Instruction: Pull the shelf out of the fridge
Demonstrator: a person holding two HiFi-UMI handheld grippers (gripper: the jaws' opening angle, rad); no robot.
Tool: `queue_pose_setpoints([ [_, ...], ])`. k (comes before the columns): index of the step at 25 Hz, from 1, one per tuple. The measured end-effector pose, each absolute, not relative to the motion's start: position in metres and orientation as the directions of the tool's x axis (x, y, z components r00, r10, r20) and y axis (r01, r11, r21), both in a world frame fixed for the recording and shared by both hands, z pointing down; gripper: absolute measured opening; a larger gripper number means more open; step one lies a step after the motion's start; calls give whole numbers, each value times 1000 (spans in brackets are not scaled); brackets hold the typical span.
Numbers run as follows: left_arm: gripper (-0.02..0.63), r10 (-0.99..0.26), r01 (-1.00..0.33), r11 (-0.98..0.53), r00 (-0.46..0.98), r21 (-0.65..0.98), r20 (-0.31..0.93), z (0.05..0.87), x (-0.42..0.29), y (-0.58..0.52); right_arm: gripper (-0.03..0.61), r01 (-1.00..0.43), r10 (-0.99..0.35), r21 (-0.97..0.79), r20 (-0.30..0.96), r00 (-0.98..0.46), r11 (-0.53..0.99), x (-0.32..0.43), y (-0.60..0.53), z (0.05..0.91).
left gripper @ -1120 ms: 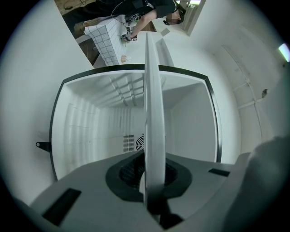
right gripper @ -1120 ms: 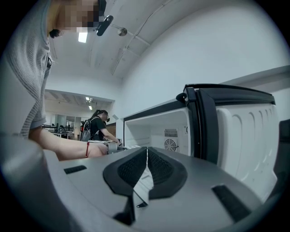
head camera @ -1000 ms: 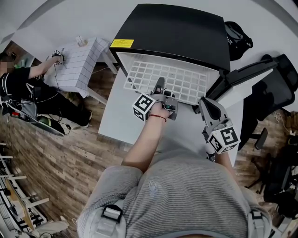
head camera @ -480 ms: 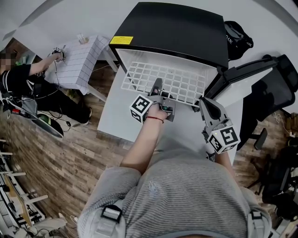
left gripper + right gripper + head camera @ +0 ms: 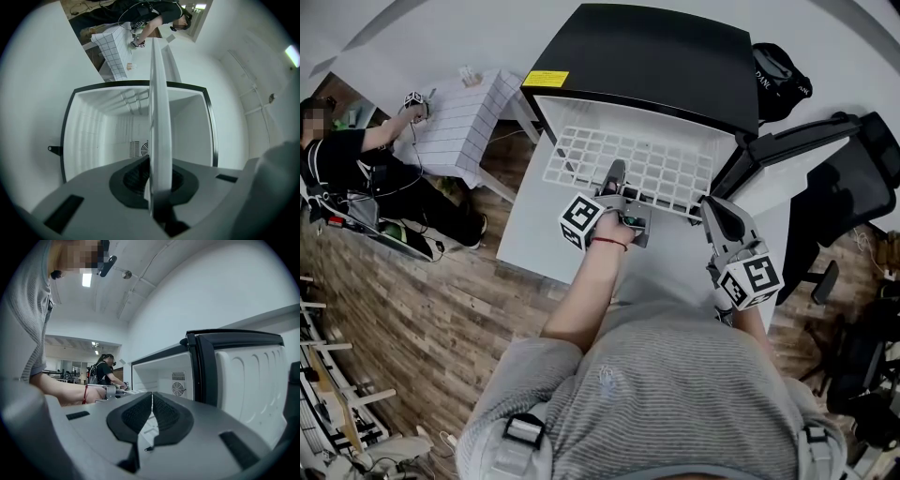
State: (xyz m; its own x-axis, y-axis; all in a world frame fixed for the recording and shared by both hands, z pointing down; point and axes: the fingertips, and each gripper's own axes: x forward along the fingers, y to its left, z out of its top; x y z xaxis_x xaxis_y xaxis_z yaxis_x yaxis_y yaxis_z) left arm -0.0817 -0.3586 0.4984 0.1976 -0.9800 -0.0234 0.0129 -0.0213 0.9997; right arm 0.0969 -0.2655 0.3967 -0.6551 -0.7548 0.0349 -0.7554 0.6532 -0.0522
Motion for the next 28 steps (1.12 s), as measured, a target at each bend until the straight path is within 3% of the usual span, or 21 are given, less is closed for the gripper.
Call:
queue_pose_setpoints([
  [28, 35, -987, 33, -35, 157, 999, -40, 500, -85, -319, 14, -738, -738, -53, 26, -674, 672, 108, -248, 395],
])
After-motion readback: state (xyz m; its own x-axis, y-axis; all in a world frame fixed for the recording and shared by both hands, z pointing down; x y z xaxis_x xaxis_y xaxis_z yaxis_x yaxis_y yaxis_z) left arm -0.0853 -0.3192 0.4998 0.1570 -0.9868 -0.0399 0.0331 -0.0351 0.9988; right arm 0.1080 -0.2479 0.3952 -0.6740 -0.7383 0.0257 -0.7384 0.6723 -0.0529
